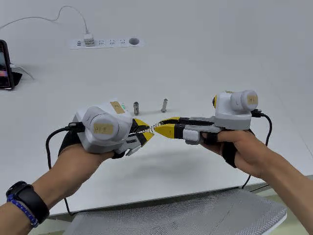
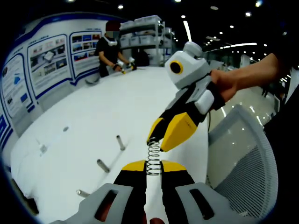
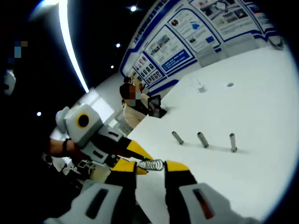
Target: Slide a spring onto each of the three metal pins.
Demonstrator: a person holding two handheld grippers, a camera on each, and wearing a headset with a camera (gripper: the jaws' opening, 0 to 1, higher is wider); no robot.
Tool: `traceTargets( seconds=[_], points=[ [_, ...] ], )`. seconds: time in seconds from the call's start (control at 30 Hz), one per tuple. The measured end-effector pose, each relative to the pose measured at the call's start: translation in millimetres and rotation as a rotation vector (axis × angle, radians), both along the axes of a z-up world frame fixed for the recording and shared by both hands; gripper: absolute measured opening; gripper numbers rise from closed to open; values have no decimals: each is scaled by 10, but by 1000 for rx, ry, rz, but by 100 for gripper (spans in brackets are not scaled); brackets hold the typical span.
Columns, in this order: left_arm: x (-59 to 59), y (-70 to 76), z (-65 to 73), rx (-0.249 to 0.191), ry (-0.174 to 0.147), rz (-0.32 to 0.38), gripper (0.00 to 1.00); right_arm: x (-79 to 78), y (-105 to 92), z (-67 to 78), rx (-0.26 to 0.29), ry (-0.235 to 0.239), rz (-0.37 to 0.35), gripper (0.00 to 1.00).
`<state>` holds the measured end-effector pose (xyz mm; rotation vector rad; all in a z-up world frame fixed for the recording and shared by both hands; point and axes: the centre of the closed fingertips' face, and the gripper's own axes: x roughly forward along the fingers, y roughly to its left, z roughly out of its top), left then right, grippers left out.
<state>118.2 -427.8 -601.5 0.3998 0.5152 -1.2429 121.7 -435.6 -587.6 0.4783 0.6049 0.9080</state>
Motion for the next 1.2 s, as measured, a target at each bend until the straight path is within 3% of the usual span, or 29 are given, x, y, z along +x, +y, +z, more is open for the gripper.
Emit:
traceTargets(
  seconds=[0.27, 0.73, 0.9, 1.2],
  points=[
    [13, 18, -13, 3, 1, 1, 11, -17, 91, 121, 13, -8, 30, 18],
    [4, -59, 19, -14, -2, -21, 10, 29, 189, 174, -94, -66, 128, 13],
    [16, -76, 44, -28, 6, -29, 10, 21, 175, 187, -176, -111, 205, 13],
    [5, -139, 139, -80, 16, -58, 10, -27, 141, 227, -395, -213, 453, 12]
  ],
)
